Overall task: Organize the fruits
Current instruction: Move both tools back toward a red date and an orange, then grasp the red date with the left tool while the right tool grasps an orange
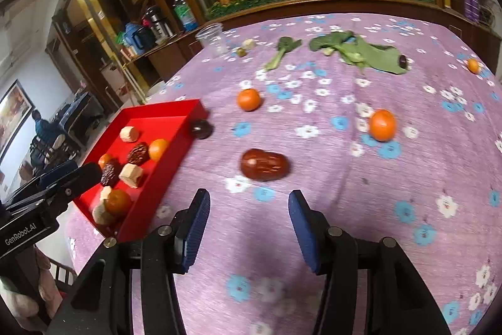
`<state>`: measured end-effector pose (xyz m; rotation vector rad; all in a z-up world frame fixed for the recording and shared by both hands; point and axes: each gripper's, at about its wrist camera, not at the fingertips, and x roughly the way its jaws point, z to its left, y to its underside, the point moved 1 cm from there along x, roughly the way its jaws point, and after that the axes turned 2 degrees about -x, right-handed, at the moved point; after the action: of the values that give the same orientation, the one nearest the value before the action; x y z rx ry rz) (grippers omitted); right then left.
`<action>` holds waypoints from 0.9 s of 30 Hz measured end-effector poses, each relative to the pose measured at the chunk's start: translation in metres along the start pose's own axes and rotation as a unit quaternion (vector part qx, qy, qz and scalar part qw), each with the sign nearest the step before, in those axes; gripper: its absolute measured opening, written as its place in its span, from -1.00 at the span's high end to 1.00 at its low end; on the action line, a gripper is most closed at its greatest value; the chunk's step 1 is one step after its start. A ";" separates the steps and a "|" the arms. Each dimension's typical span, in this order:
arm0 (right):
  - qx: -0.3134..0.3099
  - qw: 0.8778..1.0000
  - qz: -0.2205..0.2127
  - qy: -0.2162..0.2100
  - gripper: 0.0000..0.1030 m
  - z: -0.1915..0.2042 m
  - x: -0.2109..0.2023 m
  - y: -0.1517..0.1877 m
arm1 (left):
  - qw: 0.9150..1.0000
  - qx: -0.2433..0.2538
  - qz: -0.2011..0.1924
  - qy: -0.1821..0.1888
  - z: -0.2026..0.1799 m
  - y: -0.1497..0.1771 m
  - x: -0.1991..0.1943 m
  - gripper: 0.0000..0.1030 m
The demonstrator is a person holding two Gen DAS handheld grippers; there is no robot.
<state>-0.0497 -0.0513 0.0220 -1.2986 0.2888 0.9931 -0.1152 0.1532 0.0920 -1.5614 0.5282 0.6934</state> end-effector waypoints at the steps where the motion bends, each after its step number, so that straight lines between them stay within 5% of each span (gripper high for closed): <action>1: 0.003 1.000 0.000 0.004 -0.11 -0.005 -0.002 0.002 | 1.000 0.003 0.001 0.005 -0.003 0.000 0.001 -0.56; 15: 0.048 0.996 -0.008 0.074 -0.11 -0.095 -0.017 -0.018 | 0.992 0.033 0.068 0.103 -0.067 0.005 0.050 -0.56; 27: 0.054 0.995 0.001 0.080 -0.11 -0.112 0.024 -0.056 | 0.988 0.051 0.090 0.110 -0.096 -0.007 0.095 -0.56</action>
<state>0.0432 -0.1371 0.0094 -1.2815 0.4607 0.8640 -0.0312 0.0646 0.0338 -1.5138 0.8656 0.6221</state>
